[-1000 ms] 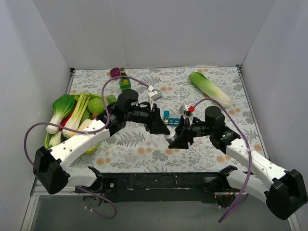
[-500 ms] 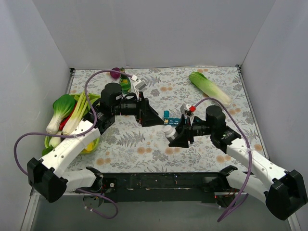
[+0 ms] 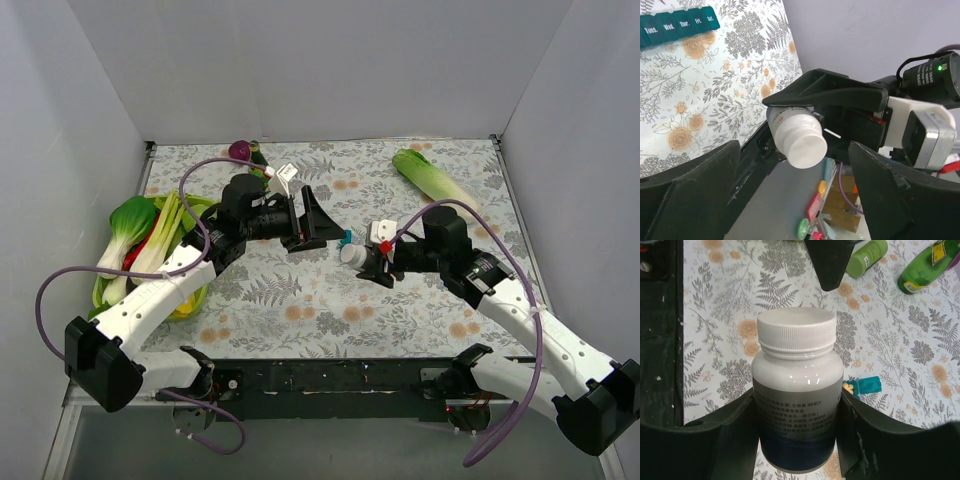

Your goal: Sort the pills into containers

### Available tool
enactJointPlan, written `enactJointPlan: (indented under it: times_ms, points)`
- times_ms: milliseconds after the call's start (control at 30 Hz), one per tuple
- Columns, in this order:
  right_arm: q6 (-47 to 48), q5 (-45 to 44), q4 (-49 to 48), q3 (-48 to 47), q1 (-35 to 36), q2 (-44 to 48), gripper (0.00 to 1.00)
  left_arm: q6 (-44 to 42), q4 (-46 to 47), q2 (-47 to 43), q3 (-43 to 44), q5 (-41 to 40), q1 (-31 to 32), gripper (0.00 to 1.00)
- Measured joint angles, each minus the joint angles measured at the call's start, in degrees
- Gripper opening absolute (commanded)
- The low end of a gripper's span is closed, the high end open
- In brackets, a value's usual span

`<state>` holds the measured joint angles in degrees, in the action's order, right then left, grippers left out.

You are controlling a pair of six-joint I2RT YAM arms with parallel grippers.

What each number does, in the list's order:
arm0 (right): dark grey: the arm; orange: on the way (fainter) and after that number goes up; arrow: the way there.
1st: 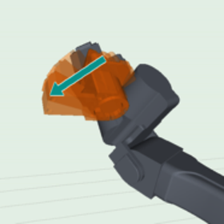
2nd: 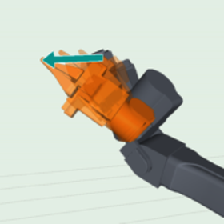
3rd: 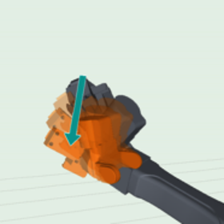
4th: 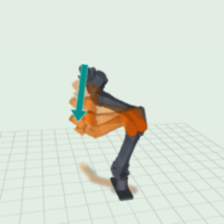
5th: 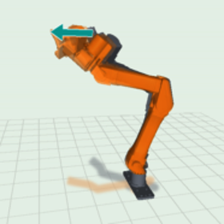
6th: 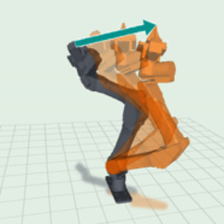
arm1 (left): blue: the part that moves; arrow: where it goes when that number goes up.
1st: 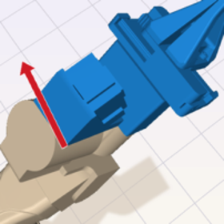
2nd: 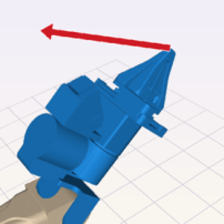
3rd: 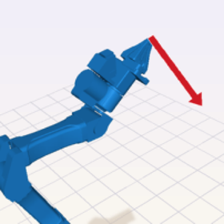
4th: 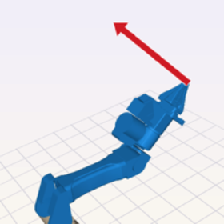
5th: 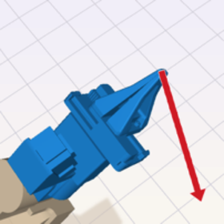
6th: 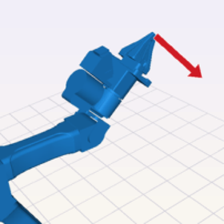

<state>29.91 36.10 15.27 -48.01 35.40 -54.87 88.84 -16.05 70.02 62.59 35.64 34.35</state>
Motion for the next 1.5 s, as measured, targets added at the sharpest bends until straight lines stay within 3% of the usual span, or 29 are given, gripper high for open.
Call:
enactJointPlan:
  times_ms: [467,667,833,933,1133,1333,1500]
  points:
    - [4.7,-4.5,2.8,0.0,0.8,-1.0,0.01,4.6,-3.2,6.1,2.6,-7.3,6.1,0.61]
    - [4.1,-4.6,3.0,0.0,0.8,-1.3,0.01,4.6,-4.1,7.0,3.8,-8.2,7.1,0.41]
    - [3.0,-4.4,3.3,0.0,0.8,-1.8,0.01,2.9,-4.0,7.5,4.3,-7.5,7.4,0.28]
    - [1.6,-3.2,3.9,0.0,0.8,-1.9,0.01,-0.9,-4.0,7.5,4.3,-5.6,7.4,0.26]
    - [-3.9,2.3,4.3,0.3,0.4,-2.9,0.01,-14.1,-3.9,7.2,4.3,-0.3,7.3,0.27]
    - [-13.2,10.8,0.0,2.9,-0.7,-3.0,0.01,-27.5,-3.7,6.1,4.2,6.2,7.4,0.35]
    - [-21.4,16.9,-6.5,5.6,-2.3,-3.1,0.01,-32.1,-1.5,4.9,3.4,9.2,6.7,0.69]
